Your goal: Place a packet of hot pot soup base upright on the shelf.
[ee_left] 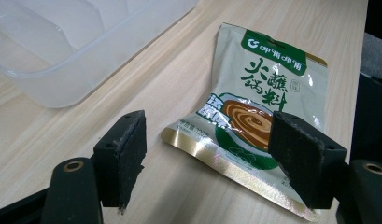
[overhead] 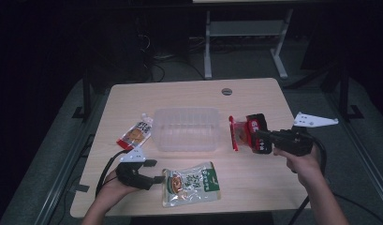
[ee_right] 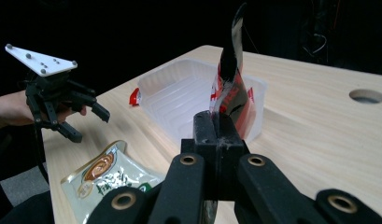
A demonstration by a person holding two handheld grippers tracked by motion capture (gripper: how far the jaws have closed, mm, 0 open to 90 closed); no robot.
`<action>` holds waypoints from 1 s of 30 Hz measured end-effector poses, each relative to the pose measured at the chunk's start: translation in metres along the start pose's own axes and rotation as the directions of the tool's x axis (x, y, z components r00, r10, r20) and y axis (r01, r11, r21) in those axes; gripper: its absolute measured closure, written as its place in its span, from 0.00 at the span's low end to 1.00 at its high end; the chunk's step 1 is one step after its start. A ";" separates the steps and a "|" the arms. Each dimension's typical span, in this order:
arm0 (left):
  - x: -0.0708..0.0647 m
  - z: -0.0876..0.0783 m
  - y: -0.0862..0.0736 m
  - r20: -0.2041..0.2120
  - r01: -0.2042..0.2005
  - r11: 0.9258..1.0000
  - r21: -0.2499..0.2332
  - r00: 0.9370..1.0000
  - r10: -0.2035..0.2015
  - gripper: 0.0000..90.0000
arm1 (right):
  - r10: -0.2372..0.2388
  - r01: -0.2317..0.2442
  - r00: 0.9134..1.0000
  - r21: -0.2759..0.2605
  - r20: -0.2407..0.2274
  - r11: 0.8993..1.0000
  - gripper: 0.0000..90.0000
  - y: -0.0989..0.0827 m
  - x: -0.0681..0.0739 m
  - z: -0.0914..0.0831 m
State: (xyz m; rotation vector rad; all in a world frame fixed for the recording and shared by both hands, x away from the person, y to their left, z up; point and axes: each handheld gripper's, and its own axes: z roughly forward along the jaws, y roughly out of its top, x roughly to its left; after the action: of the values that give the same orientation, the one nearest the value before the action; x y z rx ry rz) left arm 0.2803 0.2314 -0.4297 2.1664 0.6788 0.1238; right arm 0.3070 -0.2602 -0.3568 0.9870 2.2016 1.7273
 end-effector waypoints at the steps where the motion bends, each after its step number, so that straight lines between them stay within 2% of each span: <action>1: 0.000 -0.001 0.000 0.000 0.000 1.000 0.002 1.000 0.000 0.31 | -0.005 0.005 1.000 -0.001 -0.002 1.000 1.00 0.003 0.000 0.001; 7: 0.002 -0.002 0.000 -0.002 -0.002 1.000 -0.003 1.000 0.002 0.31 | -0.021 0.021 1.000 -0.005 -0.013 1.000 1.00 0.019 0.000 0.007; 15: 0.003 0.000 -0.002 0.003 -0.001 1.000 0.004 1.000 0.001 0.30 | -0.044 0.043 0.998 -0.013 -0.036 0.999 1.00 0.045 0.002 0.026; 30: 0.004 0.000 -0.002 0.008 -0.004 1.000 -0.003 1.000 0.004 0.30 | -0.066 0.065 0.995 -0.007 -0.081 0.998 1.00 0.066 0.009 0.067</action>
State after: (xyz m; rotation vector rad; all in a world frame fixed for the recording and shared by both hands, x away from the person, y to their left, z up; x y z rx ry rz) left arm 0.2829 0.2341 -0.4317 2.1642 0.6698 0.1178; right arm 0.3601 -0.1941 -0.3150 0.8481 2.2510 1.7725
